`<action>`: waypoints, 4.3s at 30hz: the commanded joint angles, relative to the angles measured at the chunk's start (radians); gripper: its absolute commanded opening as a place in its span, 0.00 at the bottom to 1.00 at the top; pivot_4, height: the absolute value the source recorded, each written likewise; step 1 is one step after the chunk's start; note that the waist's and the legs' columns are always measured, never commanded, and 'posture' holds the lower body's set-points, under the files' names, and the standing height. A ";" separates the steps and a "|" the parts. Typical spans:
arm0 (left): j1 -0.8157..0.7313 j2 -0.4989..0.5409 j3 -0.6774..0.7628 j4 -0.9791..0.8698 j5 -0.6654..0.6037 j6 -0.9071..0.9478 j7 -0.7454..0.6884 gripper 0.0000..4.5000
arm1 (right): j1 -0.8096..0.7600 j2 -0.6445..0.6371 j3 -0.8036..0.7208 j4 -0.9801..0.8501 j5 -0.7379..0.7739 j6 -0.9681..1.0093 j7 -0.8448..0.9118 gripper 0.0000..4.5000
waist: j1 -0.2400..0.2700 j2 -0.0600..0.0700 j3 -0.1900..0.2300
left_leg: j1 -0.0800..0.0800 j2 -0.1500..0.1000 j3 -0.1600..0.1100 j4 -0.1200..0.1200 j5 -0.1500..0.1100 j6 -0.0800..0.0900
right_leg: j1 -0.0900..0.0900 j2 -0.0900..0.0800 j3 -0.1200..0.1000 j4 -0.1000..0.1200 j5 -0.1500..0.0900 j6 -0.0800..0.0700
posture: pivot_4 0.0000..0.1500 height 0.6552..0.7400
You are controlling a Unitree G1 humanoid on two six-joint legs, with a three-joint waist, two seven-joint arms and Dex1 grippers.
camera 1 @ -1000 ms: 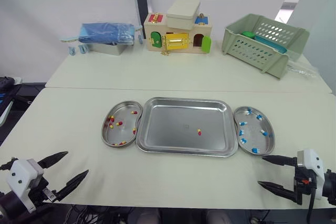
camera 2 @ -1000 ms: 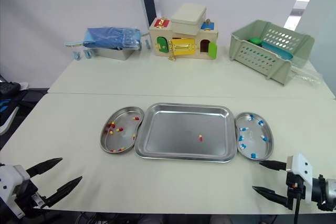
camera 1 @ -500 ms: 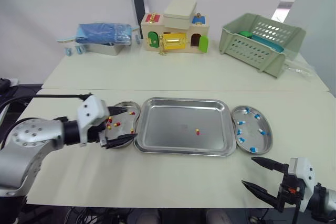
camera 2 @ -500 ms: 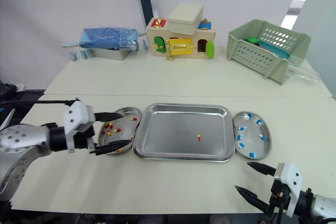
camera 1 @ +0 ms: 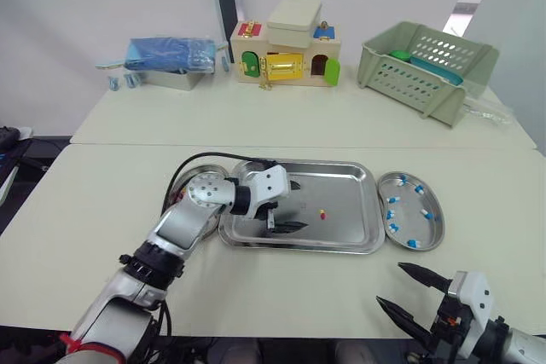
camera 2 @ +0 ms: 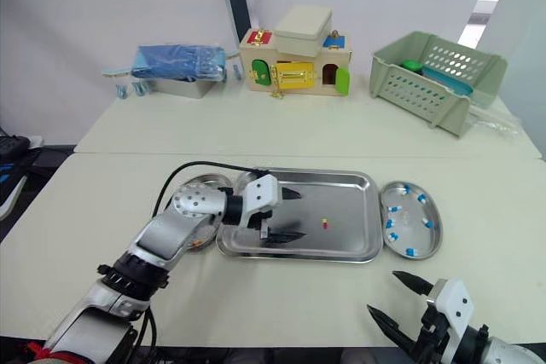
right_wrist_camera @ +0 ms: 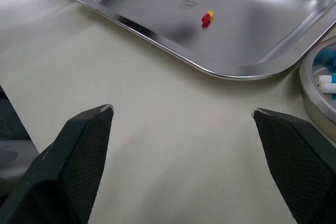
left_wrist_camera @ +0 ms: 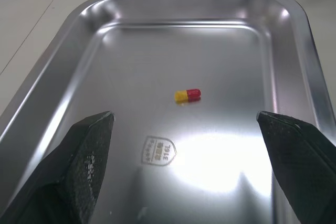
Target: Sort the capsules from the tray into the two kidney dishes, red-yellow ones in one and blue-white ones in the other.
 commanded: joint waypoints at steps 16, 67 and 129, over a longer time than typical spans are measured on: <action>-0.066 -0.161 -0.095 0.078 0.178 0.104 0.069 1.00 | 0.022 0.009 0.047 -0.032 -0.014 -0.049 -0.063 0.99 | 0.003 0.000 0.000 | -0.001 0.000 0.000 0.001 0.000 0.000 | 0.000 0.000 0.000 0.000 0.000 0.000 | 1.00 1.00; 0.283 0.299 0.494 -0.427 0.010 0.608 0.187 0.09 | -0.184 -0.170 0.137 -0.049 0.035 0.030 0.059 1.00 | -0.001 0.001 -0.001 | 0.000 0.001 -0.001 0.000 0.000 0.000 | 0.000 0.000 -0.001 0.000 0.000 0.000 | 1.00 1.00; 1.077 0.491 1.192 -0.205 -0.177 0.315 -0.002 1.00 | -0.493 -0.536 -0.209 0.659 0.048 0.122 0.410 1.00 | 0.000 -0.001 0.000 | 0.001 0.001 0.002 -0.002 0.000 0.001 | 0.000 -0.001 0.001 -0.001 0.000 0.000 | 1.00 1.00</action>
